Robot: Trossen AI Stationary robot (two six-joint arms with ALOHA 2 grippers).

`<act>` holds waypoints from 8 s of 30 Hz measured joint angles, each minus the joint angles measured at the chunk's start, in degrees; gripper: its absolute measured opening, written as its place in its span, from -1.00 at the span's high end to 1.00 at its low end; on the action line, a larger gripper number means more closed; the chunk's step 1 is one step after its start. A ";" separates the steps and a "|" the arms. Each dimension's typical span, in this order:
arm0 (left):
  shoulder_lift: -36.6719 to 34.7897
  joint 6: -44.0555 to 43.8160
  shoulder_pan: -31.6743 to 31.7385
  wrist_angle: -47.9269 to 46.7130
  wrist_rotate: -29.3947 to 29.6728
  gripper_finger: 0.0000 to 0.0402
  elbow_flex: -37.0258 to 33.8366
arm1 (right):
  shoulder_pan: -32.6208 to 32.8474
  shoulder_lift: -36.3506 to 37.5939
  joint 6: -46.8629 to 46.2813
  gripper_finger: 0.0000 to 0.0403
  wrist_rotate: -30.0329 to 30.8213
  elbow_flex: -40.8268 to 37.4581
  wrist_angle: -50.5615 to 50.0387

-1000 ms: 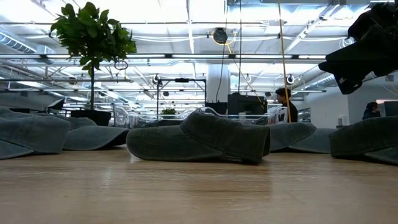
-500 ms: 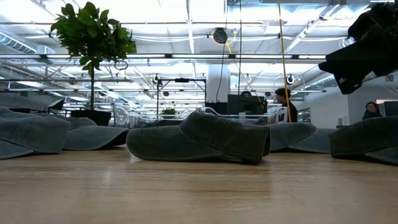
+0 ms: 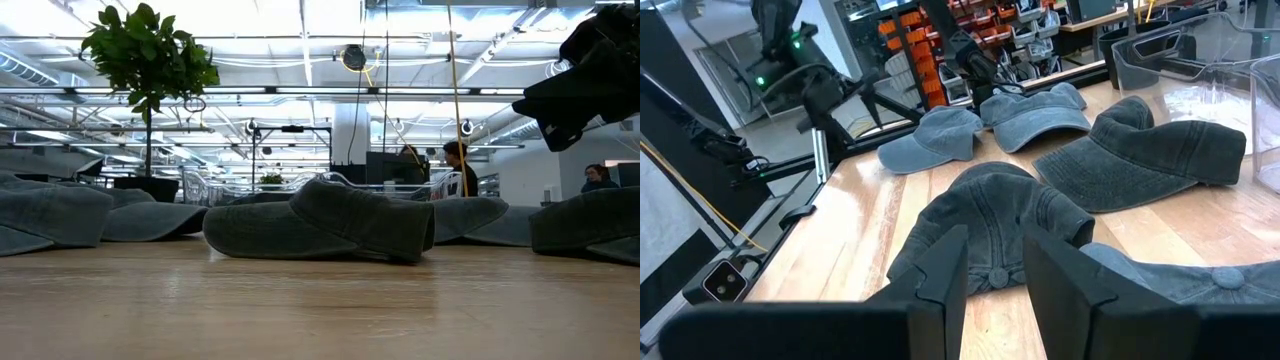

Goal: Pick & Place hat
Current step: Put the bottom left blue cap into the right transparent bin

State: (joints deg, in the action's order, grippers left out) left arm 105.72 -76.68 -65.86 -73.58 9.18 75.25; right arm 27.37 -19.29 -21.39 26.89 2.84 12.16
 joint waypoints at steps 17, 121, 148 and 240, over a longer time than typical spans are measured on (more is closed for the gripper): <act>4.95 -3.22 -1.23 0.04 8.38 -0.49 -0.03 | 0.00 0.00 0.00 0.56 -0.01 0.01 -0.02; -13.21 37.90 23.98 -1.80 39.77 0.95 25.83 | 0.00 0.00 0.00 0.56 0.00 0.00 -0.06; -13.19 81.45 28.63 6.23 37.50 0.95 25.80 | -0.01 -0.02 -6.43 0.56 -0.07 0.01 6.72; -16.95 178.93 38.57 45.11 43.90 0.95 25.76 | -16.69 -36.68 -31.09 -0.39 -13.37 74.66 -43.19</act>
State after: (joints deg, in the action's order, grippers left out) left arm 88.77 102.25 -27.29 -28.47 53.07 101.01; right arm 10.68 -55.97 -52.48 13.52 77.49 -31.03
